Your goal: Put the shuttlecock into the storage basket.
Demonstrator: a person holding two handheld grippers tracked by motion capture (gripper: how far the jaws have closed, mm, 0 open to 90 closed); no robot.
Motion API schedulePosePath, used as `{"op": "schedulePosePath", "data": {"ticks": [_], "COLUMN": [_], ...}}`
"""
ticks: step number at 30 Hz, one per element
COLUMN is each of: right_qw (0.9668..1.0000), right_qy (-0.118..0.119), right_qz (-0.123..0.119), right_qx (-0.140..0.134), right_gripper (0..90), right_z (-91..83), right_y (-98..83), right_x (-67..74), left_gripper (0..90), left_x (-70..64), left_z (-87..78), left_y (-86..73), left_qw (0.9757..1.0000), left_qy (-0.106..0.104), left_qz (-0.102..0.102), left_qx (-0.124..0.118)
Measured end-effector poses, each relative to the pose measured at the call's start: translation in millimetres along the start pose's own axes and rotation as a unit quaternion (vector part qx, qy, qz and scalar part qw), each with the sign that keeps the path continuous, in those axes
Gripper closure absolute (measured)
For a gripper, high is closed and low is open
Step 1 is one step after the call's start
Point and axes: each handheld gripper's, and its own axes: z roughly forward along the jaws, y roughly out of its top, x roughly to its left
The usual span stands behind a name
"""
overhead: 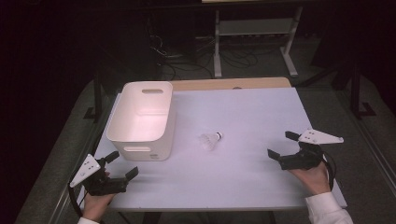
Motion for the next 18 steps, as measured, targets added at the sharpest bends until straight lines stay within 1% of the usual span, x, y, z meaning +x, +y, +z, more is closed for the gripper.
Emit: {"op": "schedulePosePath", "data": {"ticks": [3, 4, 6, 9, 13, 15, 17, 18], "right_qw": [1.0000, 1.0000, 1.0000, 0.9999, 0.9997, 0.9995, 0.9994, 0.9990], "right_qy": [0.001, 0.001, 0.000, 0.001, 0.004, 0.007, 0.009, 0.011], "right_qz": [0.001, 0.004, 0.003, 0.005, 0.007, 0.000, -0.001, -0.007], "right_qx": [0.003, 0.004, 0.004, 0.014, 0.023, 0.031, 0.034, 0.043], "right_gripper": [0.0, 0.0, 0.0, 0.0, 0.0, 0.0, 0.0, 0.0], "right_z": [-0.2, -0.3, -0.1, 1.4, 4.1, 5.5, 6.1, 9.0], "right_y": [-0.6, -0.8, -1.0, -1.7, -0.9, 1.0, 1.7, 4.4], "right_x": [-1.0, -1.6, -2.2, -2.5, 0.1, 2.7, 3.7, 6.4], "left_gripper": [0.0, 0.0, 0.0, 0.0, 0.0, 0.0, 0.0, 0.0], "left_x": [-0.3, 0.0, 0.3, -0.2, -0.3, -0.6, -0.1, 0.2], "left_z": [0.2, 0.5, 0.5, 0.5, -0.1, -0.5, -0.9, -1.1], "left_y": [0.0, -0.1, -0.1, -0.4, -0.7, -0.9, -1.0, -1.3], "left_qw": [1.0000, 1.0000, 1.0000, 0.9999, 0.9999, 1.0000, 0.9999, 0.9999], "left_qy": [-0.002, -0.003, -0.004, -0.007, -0.006, -0.003, -0.001, 0.000], "left_qz": [0.001, 0.002, 0.003, 0.004, 0.005, 0.000, 0.001, 0.000], "left_qx": [0.001, 0.002, 0.005, 0.008, 0.010, 0.009, 0.012, 0.013]}}
